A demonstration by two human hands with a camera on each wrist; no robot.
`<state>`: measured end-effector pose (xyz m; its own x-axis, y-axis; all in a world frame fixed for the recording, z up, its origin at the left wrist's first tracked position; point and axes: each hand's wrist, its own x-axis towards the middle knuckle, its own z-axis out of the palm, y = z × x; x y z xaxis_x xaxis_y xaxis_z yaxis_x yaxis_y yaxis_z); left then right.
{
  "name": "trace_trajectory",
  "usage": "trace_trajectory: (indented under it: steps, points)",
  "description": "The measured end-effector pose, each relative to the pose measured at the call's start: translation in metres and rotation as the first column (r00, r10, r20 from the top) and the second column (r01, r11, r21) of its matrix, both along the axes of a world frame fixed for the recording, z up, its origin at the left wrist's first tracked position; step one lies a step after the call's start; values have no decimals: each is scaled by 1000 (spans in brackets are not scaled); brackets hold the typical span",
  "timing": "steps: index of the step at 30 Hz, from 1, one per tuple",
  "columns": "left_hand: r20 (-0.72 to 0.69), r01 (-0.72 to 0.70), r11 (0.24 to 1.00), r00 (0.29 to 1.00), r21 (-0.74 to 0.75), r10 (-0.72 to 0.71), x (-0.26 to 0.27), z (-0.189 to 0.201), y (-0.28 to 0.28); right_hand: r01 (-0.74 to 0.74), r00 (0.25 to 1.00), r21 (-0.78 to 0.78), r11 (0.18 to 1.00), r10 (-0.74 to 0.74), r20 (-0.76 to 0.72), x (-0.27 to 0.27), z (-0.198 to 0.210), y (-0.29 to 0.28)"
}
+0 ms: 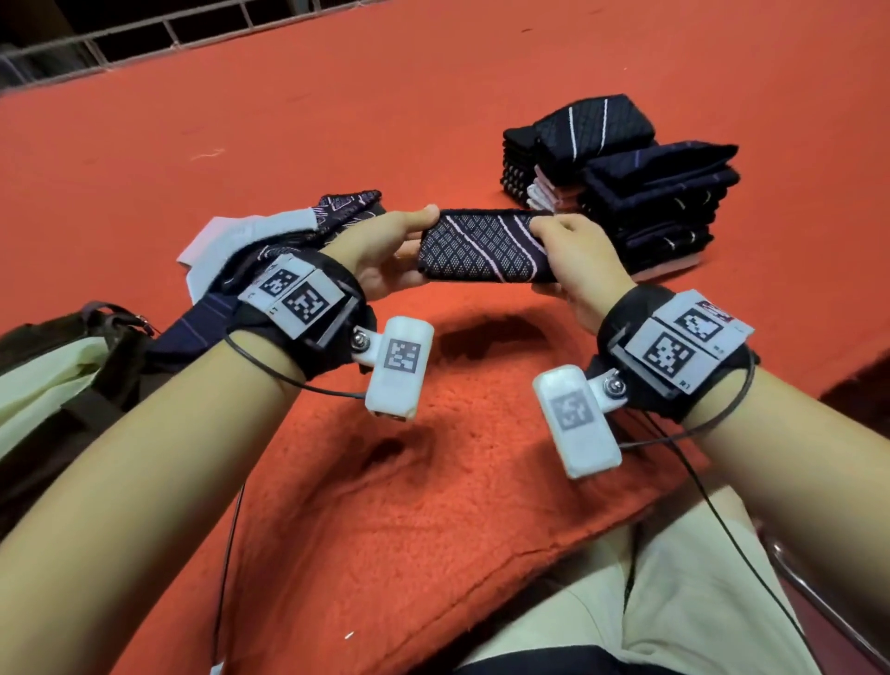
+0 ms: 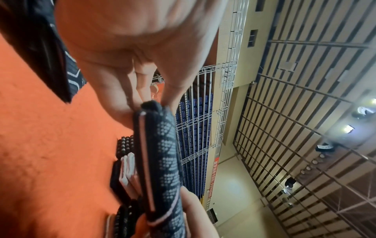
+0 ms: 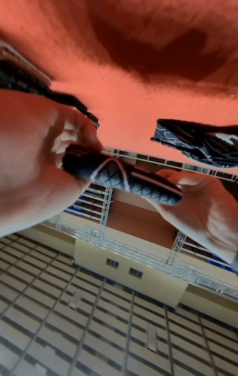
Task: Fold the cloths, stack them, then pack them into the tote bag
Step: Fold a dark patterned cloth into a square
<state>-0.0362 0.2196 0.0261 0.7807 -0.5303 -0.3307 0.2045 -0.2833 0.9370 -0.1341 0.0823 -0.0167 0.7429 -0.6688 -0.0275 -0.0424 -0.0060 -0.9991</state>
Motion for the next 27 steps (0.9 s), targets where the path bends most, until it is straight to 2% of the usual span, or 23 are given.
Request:
trace_trajectory:
  steps: [2,4,9,13,16,22,24,27]
  points:
    - [-18,-4,999,1000,-34,3,-2,2,-7,122,992,-121,985,-117,44,-1,5,-9]
    - [-26,-5,999,1000,-41,4,-1,6,-16,180,982,-179,967,-166,94,-3,15,-20]
    - [-6,4,1000,1000,-8,-4,-5,15,-51,260,960,-207,943,-229,162,-6,41,-58]
    - [16,14,998,1000,-54,-13,-11,27,-88,307,951,-244,920,-286,118,-12,57,-98]
    - [7,13,993,1000,-116,-12,-15,35,-118,297,954,-207,932,-280,108,-13,66,-126]
    - [-31,-20,983,999,-183,14,-22,37,-171,272,962,-322,907,-263,71,-7,62,-167]
    - [-42,-39,986,999,-160,32,-24,31,-179,233,969,-364,902,-246,11,-7,54,-176]
    - [-26,-8,999,1000,-46,7,-24,17,-184,143,976,-419,897,-198,-90,-8,33,-185]
